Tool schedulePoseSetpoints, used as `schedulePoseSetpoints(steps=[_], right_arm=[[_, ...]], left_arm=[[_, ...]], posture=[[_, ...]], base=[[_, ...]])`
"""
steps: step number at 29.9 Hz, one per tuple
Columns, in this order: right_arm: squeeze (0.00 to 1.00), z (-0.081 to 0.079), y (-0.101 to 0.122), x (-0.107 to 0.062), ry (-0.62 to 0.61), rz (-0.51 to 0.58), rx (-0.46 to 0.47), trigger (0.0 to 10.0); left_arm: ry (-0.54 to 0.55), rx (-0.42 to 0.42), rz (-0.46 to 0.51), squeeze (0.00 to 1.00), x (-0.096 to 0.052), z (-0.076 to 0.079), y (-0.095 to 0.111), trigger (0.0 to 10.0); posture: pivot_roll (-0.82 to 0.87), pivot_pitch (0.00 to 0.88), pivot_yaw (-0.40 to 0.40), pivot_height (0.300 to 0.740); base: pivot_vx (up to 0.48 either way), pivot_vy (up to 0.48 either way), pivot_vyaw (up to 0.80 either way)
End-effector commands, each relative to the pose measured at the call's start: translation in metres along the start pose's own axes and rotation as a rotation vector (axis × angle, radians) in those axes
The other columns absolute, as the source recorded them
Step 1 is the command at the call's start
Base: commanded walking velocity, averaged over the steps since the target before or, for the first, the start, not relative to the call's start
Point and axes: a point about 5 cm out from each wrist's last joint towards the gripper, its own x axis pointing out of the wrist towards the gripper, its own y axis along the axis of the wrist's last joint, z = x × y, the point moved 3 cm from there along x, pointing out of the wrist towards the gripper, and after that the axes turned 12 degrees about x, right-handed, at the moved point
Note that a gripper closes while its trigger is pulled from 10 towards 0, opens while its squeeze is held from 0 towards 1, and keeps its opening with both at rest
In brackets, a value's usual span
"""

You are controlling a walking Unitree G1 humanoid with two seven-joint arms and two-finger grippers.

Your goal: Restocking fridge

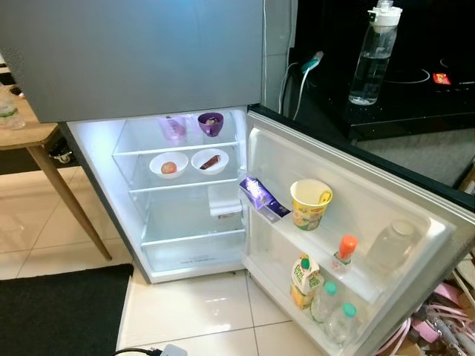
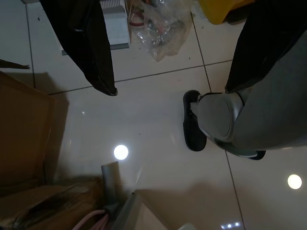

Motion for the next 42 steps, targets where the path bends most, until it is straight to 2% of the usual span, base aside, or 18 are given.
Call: schedulePoseSetpoints(steps=[1, 10, 30, 42], right_arm=[[0.00, -0.0019, -0.0024, 0.0002, 0.003, -0.008, 0.009, 10.0], [0.00, -0.0020, -0.0016, 0.0003, 0.004, -0.006, 0.010, 10.0], [0.00, -0.0019, -0.0013, 0.0002, 0.010, -0.006, 0.017, 10.0], [0.00, -0.0019, 0.0011, 0.0004, 0.013, 0.000, 0.017, 10.0]], left_arm=[[-0.001, 0.005, -0.011, 0.00, 0.0001, 0.0018, -0.0022, 10.0], [0.001, 0.009, -0.013, 0.00, 0.0000, 0.0009, -0.0021, 10.0], [-0.016, 0.012, 0.002, 0.00, -0.0003, 0.0011, -0.0009, 10.0], [-0.029, 0.006, 0.012, 0.00, 0.0005, 0.0043, 0.0017, 10.0]], posture=[[-0.05, 0.000, -0.003, 0.740], [-0.05, 0.000, -0.003, 0.740], [-0.06, 0.000, -0.004, 0.740], [-0.06, 0.000, -0.008, 0.740]], base=[[-0.311, 0.000, 0.00], [-0.227, 0.000, 0.00], [0.000, 0.000, 0.00], [0.000, -0.457, 0.00]])
